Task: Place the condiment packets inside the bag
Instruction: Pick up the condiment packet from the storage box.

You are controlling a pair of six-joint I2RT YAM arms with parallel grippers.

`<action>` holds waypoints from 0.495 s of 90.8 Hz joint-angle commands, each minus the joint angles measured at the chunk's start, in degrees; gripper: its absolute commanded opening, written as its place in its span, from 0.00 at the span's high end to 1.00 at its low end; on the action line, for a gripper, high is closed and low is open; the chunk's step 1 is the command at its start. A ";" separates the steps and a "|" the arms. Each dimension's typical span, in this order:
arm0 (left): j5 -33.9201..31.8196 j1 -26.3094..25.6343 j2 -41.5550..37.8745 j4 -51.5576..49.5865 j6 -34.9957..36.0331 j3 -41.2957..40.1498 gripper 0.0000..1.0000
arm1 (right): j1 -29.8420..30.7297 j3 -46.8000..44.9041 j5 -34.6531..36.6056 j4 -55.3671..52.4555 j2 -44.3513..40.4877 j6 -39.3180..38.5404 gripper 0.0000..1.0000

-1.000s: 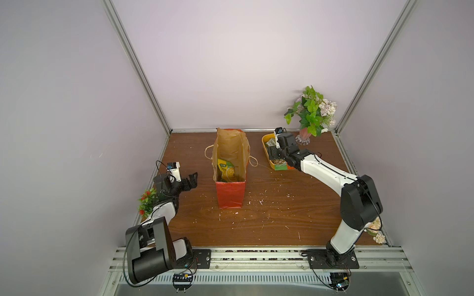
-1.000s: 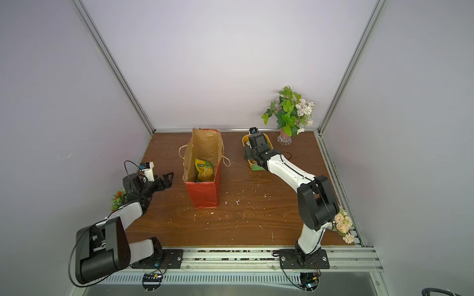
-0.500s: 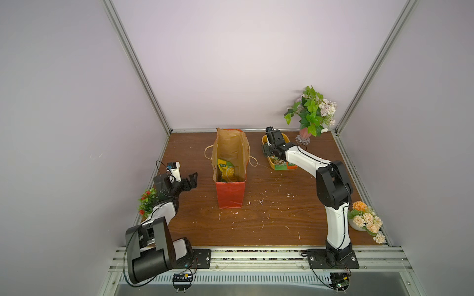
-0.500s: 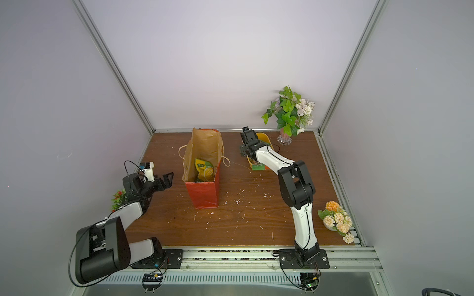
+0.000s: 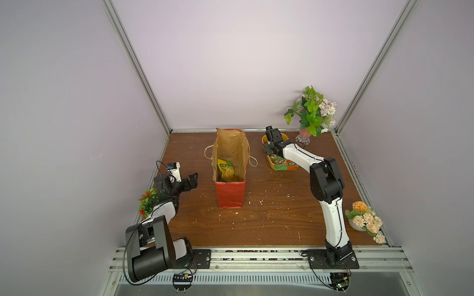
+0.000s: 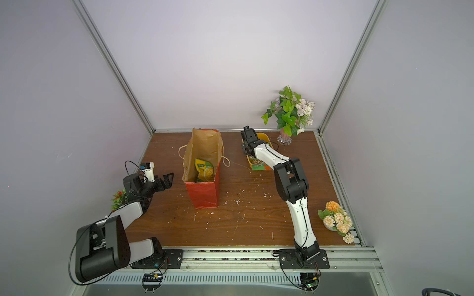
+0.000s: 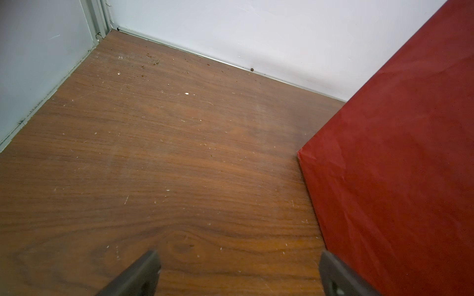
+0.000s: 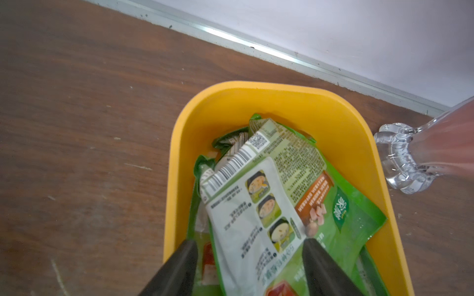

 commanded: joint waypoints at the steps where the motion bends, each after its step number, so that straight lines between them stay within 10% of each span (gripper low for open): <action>1: 1.04 0.89 0.42 0.62 0.35 0.62 0.00 | -0.85 0.49 2.07 -0.41 -1.40 -0.08 0.38; 30: 1.02 0.87 -0.04 0.40 0.44 0.48 0.00 | -1.37 0.36 1.41 0.85 -0.62 0.45 0.41; 45: 0.98 0.87 0.09 0.51 0.39 0.47 0.00 | -1.40 0.29 2.26 1.46 -0.98 0.62 0.62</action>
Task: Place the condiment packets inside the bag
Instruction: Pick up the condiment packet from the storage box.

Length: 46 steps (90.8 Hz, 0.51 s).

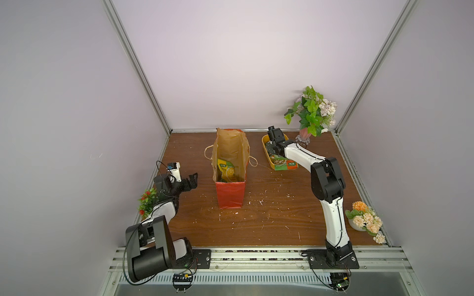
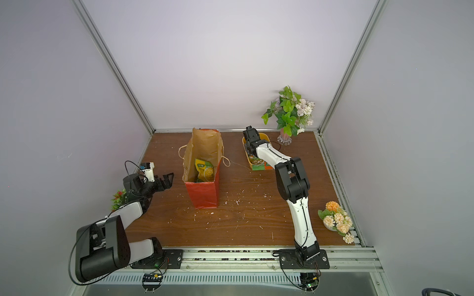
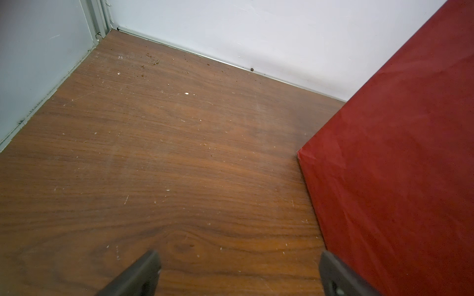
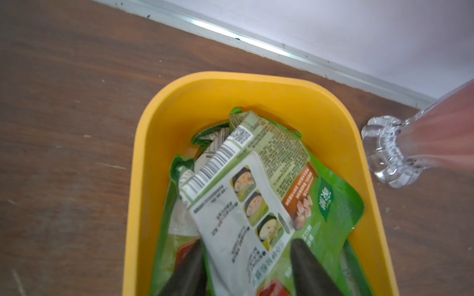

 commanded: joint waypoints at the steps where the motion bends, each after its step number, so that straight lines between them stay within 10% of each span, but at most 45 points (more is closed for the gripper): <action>1: 0.98 0.89 0.11 0.52 0.37 0.47 0.00 | -0.34 0.47 1.46 1.31 -1.17 0.49 0.63; 23: 0.98 0.89 0.48 0.44 0.28 0.69 0.00 | -0.54 -6.31 2.99 6.83 -8.75 1.31 0.93; 46: 0.90 0.85 0.34 0.35 0.28 0.63 0.00 | -0.93 -12.05 3.45 10.41 -16.99 2.45 1.00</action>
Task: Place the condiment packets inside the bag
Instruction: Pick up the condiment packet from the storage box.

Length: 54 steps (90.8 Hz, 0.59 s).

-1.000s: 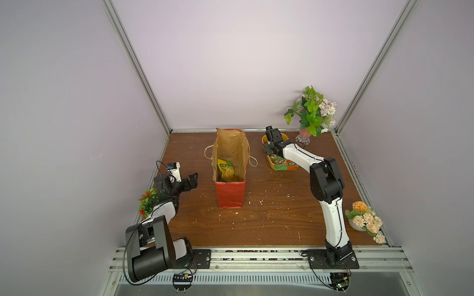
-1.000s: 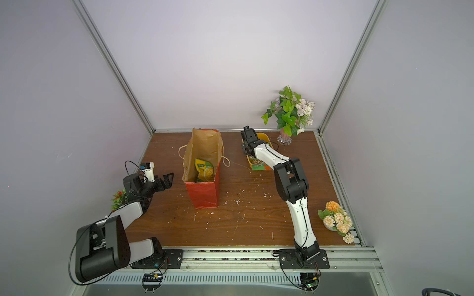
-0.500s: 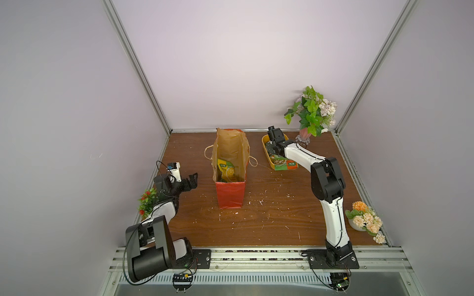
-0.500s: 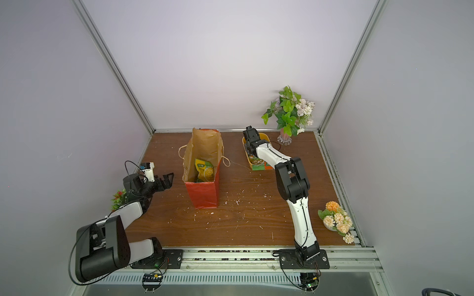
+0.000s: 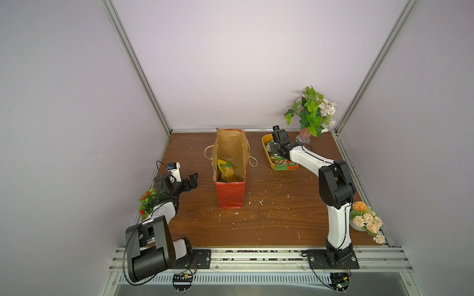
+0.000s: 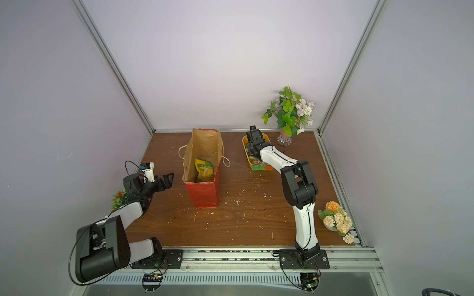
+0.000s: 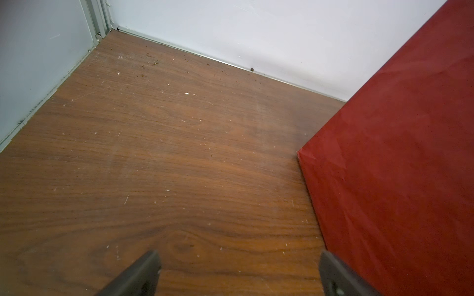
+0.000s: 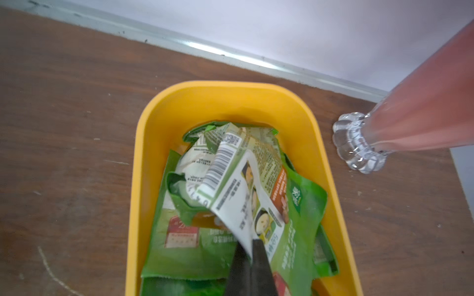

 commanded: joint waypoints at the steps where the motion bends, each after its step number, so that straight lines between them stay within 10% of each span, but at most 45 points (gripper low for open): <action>1: 0.91 0.85 0.32 0.36 0.28 0.59 0.00 | -0.61 -1.07 1.96 4.69 -5.96 1.38 1.00; 54: 0.83 0.85 -0.26 0.36 0.24 0.49 0.00 | -0.70 -10.01 -16.10 9.21 -28.59 9.91 1.00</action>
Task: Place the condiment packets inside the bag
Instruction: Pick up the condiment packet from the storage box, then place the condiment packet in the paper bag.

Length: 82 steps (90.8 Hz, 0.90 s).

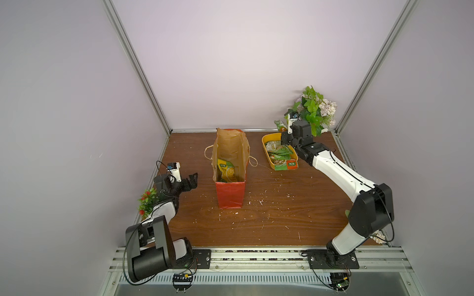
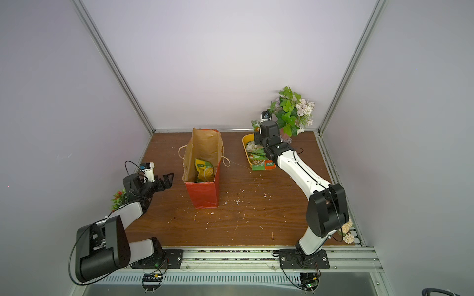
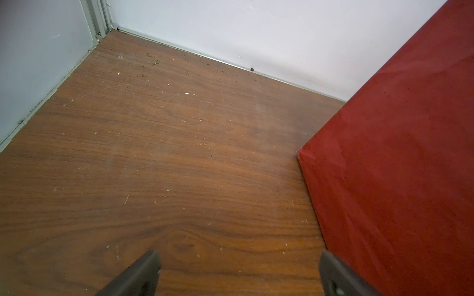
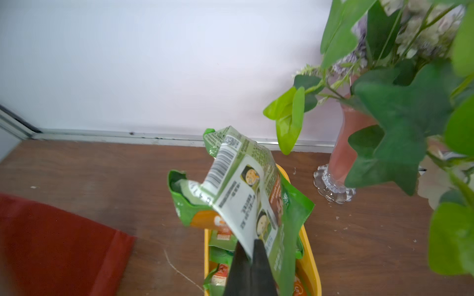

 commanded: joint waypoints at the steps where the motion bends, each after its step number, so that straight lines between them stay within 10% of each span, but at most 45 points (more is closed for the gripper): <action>1: 0.87 0.85 -0.24 0.36 0.26 0.47 0.00 | 0.13 -0.74 -7.09 4.25 -5.16 3.74 1.00; 39: 0.56 0.86 -0.82 0.62 0.34 0.17 0.00 | 7.70 -3.70 -23.95 13.00 -15.61 13.22 1.00; 82: 0.57 0.91 -1.26 0.70 0.51 0.00 0.00 | 17.96 -2.10 -32.74 22.08 -6.04 23.37 1.00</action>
